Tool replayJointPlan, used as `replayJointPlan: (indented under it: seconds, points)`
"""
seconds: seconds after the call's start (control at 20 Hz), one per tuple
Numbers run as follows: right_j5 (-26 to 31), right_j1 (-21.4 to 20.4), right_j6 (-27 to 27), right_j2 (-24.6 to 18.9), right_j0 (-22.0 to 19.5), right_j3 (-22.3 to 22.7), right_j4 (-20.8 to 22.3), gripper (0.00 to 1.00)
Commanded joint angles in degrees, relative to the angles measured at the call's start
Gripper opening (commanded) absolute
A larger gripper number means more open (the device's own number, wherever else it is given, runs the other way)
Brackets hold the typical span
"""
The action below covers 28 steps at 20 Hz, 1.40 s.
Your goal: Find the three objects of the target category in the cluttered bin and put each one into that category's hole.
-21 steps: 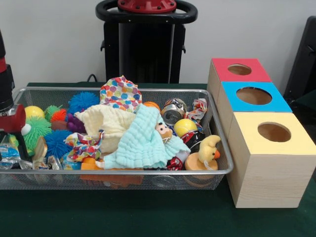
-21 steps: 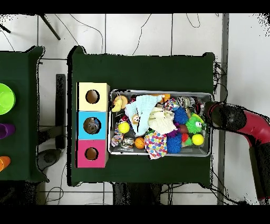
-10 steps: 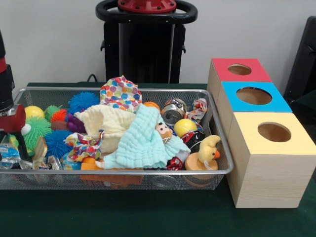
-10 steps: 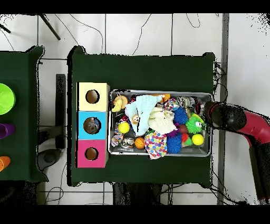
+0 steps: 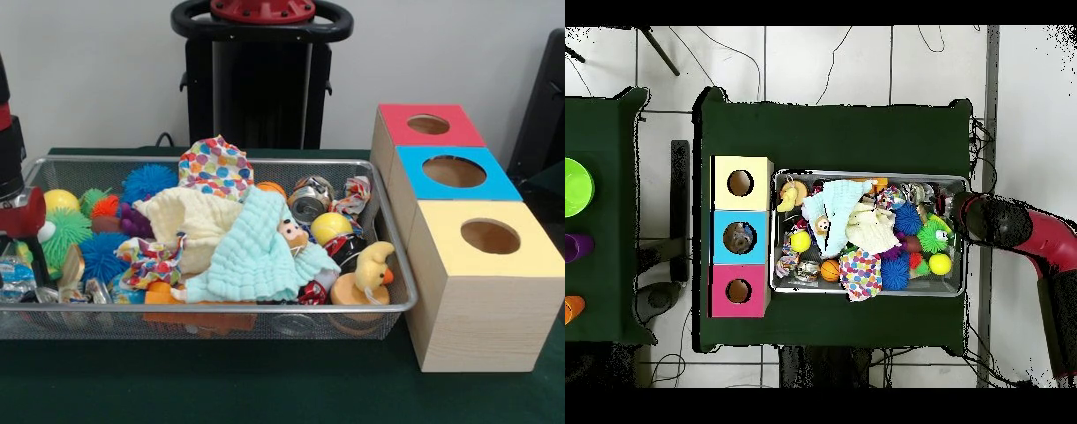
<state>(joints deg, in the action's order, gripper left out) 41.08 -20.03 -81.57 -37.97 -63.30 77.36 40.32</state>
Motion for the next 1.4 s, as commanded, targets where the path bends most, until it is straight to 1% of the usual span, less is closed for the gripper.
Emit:
replayJointPlan:
  seconds: [0.05, 0.25, 0.65, 0.85, 1.05, 1.4]
  points:
    - [-5.9, 6.4, 18.4, -0.1, -1.5, -2.3, 8.5, 1.00]
    - [-5.9, 6.8, 18.5, 0.0, -1.6, -2.1, 8.4, 1.00]
    - [-5.9, 7.8, 19.3, -0.4, -1.9, -3.2, 8.5, 1.00]
    - [-6.4, 7.7, 18.9, -0.2, -1.9, -3.0, 8.8, 1.00]
    - [-6.6, 8.5, 19.0, -0.6, -2.1, -3.4, 8.5, 1.00]
    - [-5.7, 7.6, 18.2, -0.4, -1.5, -3.3, 8.3, 1.00]
